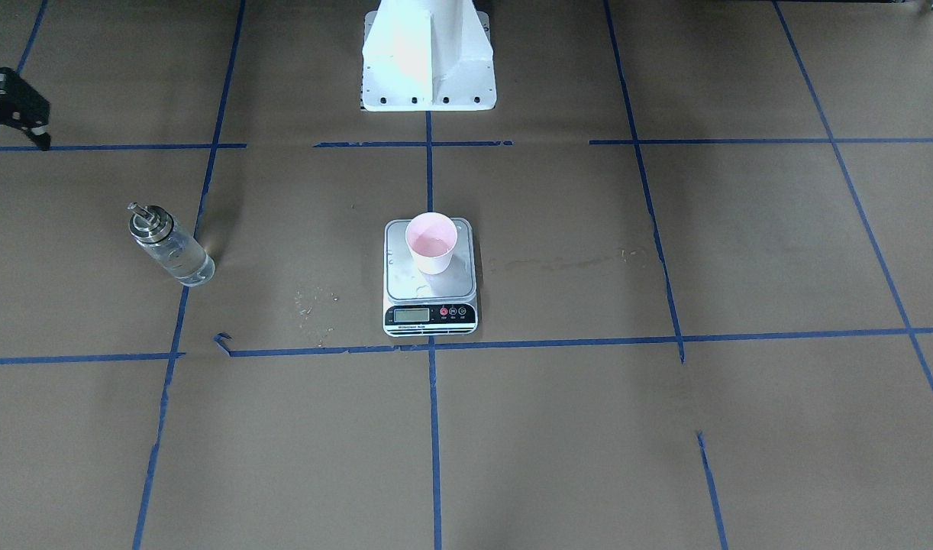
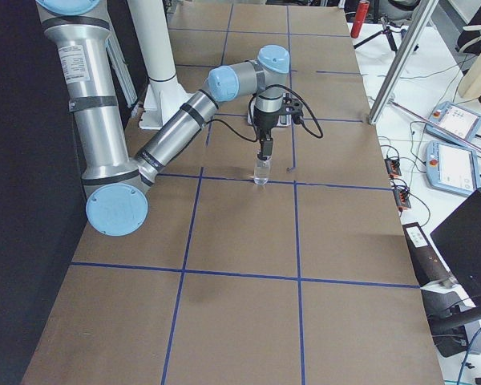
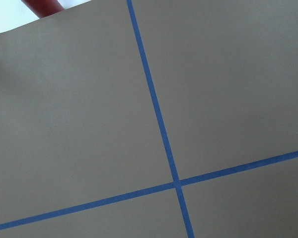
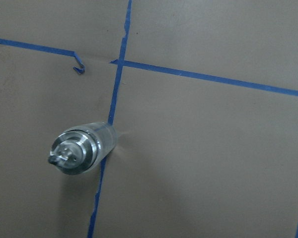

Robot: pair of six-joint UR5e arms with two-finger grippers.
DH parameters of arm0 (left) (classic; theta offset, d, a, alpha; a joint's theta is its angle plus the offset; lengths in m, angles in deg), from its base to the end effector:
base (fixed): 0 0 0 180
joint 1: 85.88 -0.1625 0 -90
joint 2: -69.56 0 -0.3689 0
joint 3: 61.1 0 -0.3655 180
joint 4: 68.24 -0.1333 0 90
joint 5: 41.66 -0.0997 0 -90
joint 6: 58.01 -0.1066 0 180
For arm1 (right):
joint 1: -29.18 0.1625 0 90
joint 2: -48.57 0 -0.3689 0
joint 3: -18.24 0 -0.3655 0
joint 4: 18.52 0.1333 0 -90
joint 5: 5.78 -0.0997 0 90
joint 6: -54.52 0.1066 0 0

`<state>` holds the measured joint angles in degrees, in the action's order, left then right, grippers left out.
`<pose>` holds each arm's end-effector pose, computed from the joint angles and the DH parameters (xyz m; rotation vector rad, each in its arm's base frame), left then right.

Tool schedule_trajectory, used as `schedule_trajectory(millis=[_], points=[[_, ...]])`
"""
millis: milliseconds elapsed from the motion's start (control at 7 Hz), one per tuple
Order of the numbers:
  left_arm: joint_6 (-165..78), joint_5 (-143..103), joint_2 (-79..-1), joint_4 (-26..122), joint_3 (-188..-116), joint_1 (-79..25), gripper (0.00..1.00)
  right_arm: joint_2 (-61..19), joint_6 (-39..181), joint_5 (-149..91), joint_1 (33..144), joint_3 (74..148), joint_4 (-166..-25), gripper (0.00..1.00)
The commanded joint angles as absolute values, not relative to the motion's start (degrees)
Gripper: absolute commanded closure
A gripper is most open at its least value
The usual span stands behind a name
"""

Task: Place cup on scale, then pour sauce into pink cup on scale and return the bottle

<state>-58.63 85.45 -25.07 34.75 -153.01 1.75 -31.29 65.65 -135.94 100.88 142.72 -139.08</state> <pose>-0.0476 -0.5177 0.5354 0.3192 0.6467 0.1603 -0.0774 -0.4395 0.3237 0.0505 -0.7354 -0.2054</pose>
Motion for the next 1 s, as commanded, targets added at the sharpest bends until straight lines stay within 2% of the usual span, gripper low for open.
schedule_trajectory(millis=[0,143,571,714,857], points=[[-58.7,85.5,-24.9,34.7,-153.0,1.7,0.0,-31.2,40.9,-136.9,113.8,130.9,-138.9,0.0],[-58.7,85.6,-24.1,34.7,-153.1,1.7,0.0,-31.5,35.0,-136.9,116.8,126.1,-137.8,0.0],[-58.7,85.8,-23.7,34.6,-152.7,1.7,0.0,-36.9,36.8,-137.3,119.5,115.5,-116.2,0.0],[-58.7,85.8,-23.7,34.6,-152.6,1.7,0.0,-37.5,40.8,-137.7,118.9,110.6,-115.2,0.0],[-58.7,85.8,-23.6,34.5,-152.2,1.7,0.0,-36.8,41.6,-137.4,117.8,109.0,-114.1,0.0]])
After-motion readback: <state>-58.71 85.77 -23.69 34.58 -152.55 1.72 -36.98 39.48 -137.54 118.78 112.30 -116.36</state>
